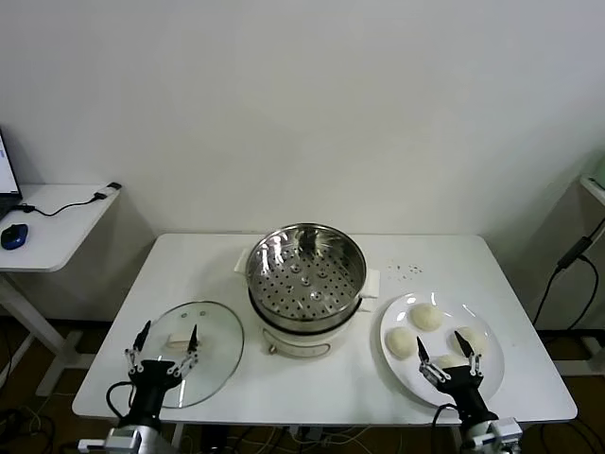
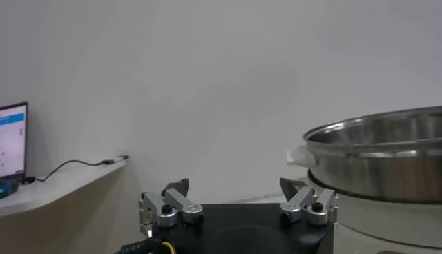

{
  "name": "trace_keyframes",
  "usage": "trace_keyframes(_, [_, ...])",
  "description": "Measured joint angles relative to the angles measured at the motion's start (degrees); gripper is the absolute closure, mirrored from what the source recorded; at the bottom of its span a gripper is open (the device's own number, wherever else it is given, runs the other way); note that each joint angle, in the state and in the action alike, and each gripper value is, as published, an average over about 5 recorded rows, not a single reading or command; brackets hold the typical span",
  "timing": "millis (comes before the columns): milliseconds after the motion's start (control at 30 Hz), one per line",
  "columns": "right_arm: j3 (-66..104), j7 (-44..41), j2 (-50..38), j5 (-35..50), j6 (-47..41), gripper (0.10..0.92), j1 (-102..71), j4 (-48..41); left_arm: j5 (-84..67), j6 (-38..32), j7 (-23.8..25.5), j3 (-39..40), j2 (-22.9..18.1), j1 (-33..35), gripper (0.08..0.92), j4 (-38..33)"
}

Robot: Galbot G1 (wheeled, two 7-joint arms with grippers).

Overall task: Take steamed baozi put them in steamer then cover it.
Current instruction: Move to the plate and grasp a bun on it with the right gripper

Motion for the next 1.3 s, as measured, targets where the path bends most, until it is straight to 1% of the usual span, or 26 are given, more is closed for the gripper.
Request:
trace_keyframes(67, [0.1, -0.7, -0.8, -0.5, -0.7, 0.203, 0.3, -0.1, 0.1, 0.0, -0.2, 0.1, 0.0, 0.1, 0.177, 0.0])
trace_keyframes(200, [0.3, -4.5, -5.6, -2.4, -4.3, 0.203, 1.8, -0.7, 0.4, -0.4, -1.2, 0.5, 0.1, 0.5, 0.177, -0.2])
trace_keyframes(500, [-2.2, -16.8, -22.7, -5.9, -11.9, 0.203, 9.5, -5.5, 1.0, -0.8, -3.5, 1.2, 0.7, 1.3, 0.177, -0.7])
trace_keyframes(700, [-8.7, -26.8, -33.8, -9.0, -12.9, 0.203, 19.3, -11.6, 1.0, -0.9, -4.4, 1.2, 0.9, 1.7, 0.177, -0.8])
trace_keyframes(833, [-16.7, -33.6, -38.9, -11.5, -12.0, 0.203, 29.2, -16.5, 1.0, -0.9, -4.9, 1.2, 0.9, 1.7, 0.177, -0.8])
trace_keyframes(1067, [-37.5, -42.6, -42.8, -14.0, -10.6, 0.203, 51.3, -25.4, 1.0, -0.5, -5.6, 1.0, 0.9, 1.7, 0.177, -0.5])
trace_keyframes(1300, [-58.6, -48.2, -41.5, -14.7, -10.2, 0.203, 71.3, -33.5, 1.0, -0.2, -6.2, 0.7, 1.0, 1.7, 0.177, -0.1])
